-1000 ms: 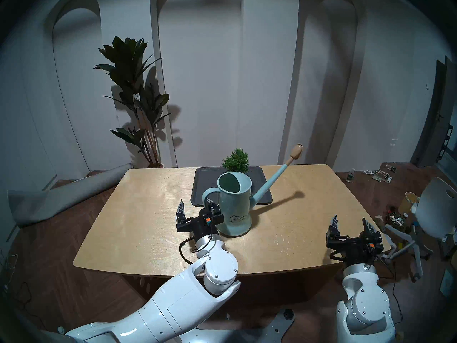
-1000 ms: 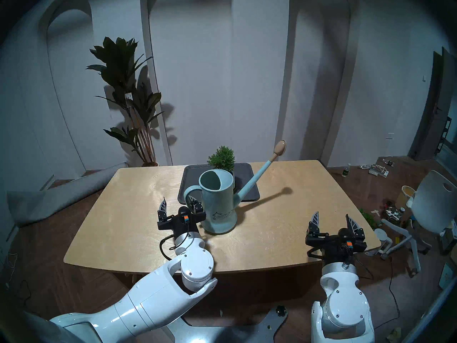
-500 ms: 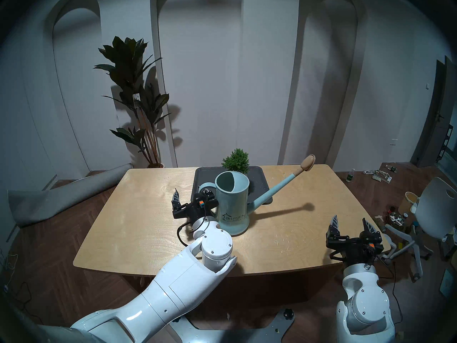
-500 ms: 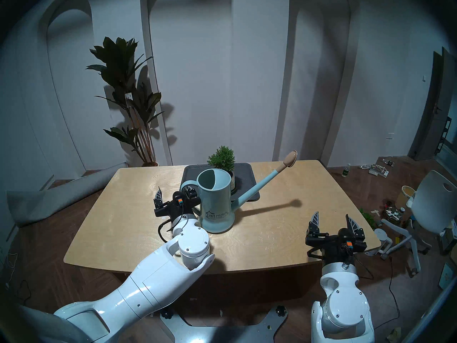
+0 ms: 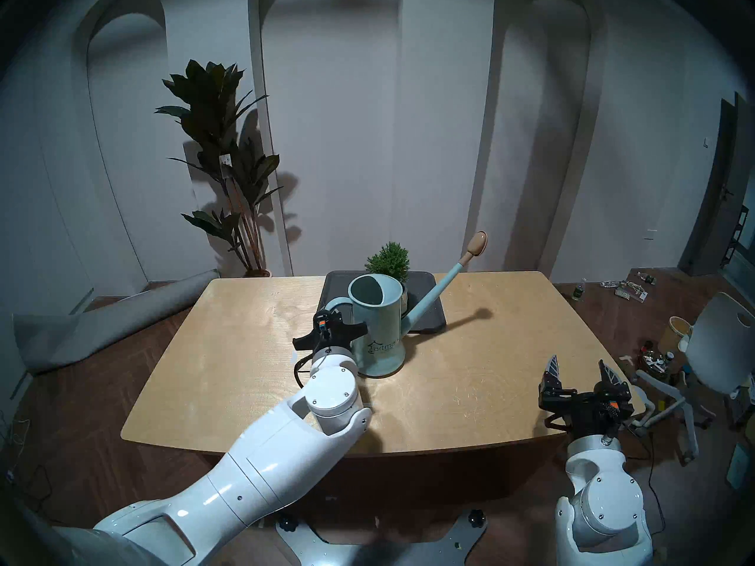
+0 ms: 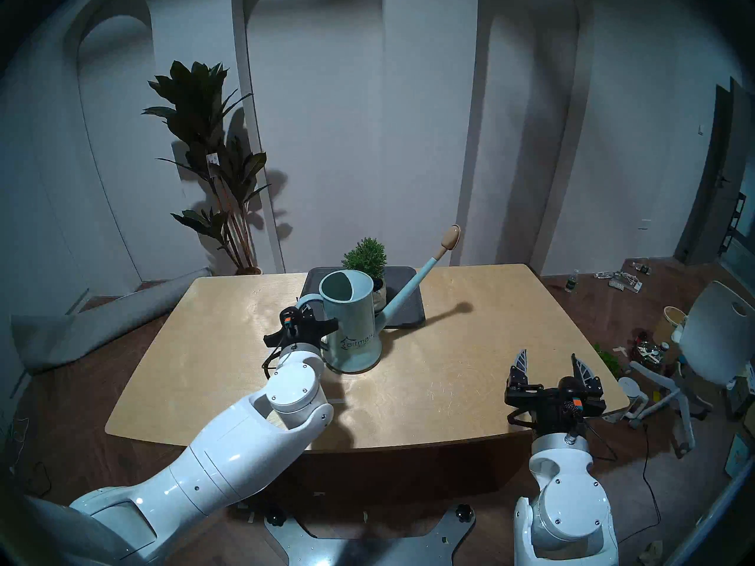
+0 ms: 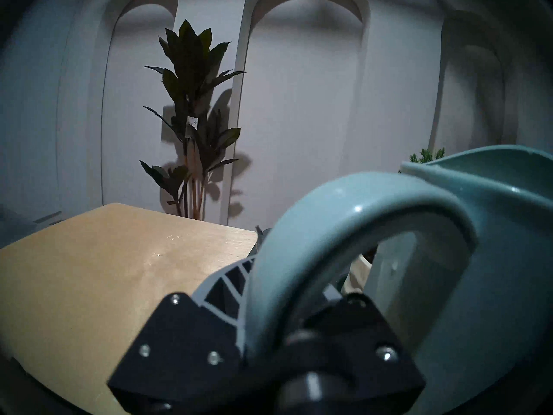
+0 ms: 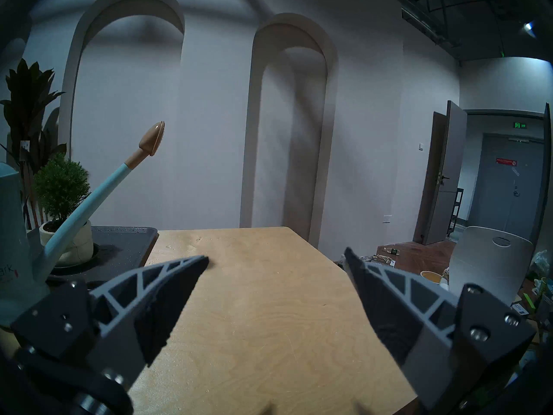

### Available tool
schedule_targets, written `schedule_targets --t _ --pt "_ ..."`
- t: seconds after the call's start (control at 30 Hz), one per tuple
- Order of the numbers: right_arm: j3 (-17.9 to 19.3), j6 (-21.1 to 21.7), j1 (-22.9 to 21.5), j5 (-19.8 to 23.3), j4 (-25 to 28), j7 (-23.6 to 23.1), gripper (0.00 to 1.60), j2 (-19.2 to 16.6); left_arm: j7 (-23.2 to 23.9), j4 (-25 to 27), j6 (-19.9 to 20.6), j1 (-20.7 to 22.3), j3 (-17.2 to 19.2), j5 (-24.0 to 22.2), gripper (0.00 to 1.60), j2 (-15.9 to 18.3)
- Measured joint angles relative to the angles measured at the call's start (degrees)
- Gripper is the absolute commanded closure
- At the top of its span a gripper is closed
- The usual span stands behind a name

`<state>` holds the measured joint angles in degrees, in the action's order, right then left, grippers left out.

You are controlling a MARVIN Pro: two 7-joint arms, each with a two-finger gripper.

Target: Pick up the watering can and pour water into the potted plant, then put the can down

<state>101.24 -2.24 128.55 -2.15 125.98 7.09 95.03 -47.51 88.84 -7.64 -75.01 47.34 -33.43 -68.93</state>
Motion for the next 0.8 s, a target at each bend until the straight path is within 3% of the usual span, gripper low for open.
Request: schedule_targets --t 0.47,0.8 --pt "0.04 0.01 0.00 -0.01 0.02 -0.08 0.00 0.09 9.24 -0.55 -10.16 -2.10 3.46 -2.62 1.60 5.76" --pt "0.06 0.01 0.00 -0.02 0.02 -0.14 0.00 0.14 12.01 -1.02 -13.51 -2.22 6.02 -5.45 1.60 7.66"
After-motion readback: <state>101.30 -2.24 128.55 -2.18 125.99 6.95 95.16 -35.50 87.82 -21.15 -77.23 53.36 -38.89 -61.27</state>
